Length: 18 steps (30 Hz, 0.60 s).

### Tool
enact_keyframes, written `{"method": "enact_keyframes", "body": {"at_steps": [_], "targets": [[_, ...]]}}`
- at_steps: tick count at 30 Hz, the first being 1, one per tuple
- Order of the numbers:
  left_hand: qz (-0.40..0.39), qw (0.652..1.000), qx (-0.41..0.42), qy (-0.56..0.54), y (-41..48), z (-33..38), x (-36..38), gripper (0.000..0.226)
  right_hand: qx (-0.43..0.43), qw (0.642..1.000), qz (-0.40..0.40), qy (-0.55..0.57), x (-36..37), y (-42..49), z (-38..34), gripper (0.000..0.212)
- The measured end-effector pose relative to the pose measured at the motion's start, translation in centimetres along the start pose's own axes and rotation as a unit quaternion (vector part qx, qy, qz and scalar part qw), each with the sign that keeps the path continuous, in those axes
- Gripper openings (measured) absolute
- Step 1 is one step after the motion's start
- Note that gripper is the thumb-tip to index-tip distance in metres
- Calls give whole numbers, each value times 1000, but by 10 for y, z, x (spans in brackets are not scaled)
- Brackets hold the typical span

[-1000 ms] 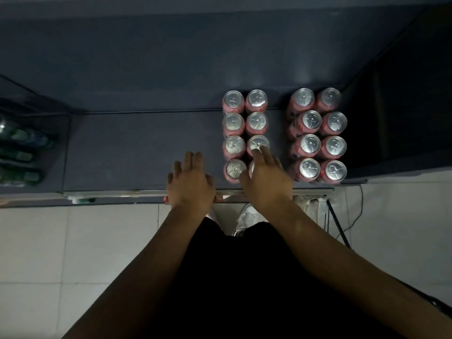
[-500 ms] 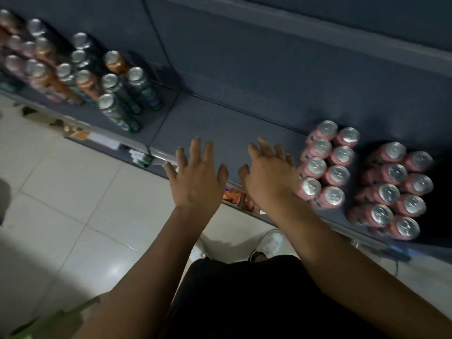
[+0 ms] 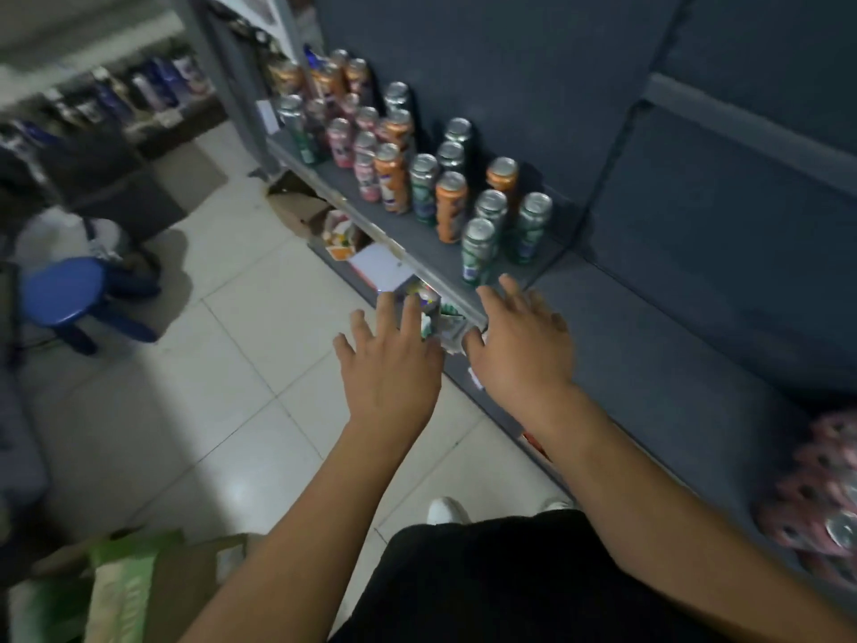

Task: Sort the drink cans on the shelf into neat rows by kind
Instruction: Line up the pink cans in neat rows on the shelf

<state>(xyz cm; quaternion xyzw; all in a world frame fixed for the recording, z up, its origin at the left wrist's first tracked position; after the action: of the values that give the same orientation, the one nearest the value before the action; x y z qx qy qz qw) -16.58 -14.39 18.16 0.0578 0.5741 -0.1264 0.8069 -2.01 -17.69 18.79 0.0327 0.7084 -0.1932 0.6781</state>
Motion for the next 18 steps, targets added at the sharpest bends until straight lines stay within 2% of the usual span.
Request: {"method": "enact_keyframes", "body": {"at_steps": [10,18], "targets": [[14,996,-89,-8,48,-96,-24,55,-78,997,11,-3,-14,77,-102,55],[13,993,-115,12,154,-135,-35,52,-93,996,8,1,-27,193,-145,51]]}}
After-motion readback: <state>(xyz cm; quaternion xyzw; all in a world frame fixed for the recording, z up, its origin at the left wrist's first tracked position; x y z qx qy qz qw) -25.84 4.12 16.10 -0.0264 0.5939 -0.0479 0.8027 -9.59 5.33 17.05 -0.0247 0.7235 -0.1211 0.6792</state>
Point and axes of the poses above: each hand's wrist, its own y-axis towards the middle knuckle, its own x-axis out of the palm, z = x × y, the point moved 9 cm from there along y, towards the middle knuckle, and after that the axes turned 14 degrees about -y, right-handed, at the moved point
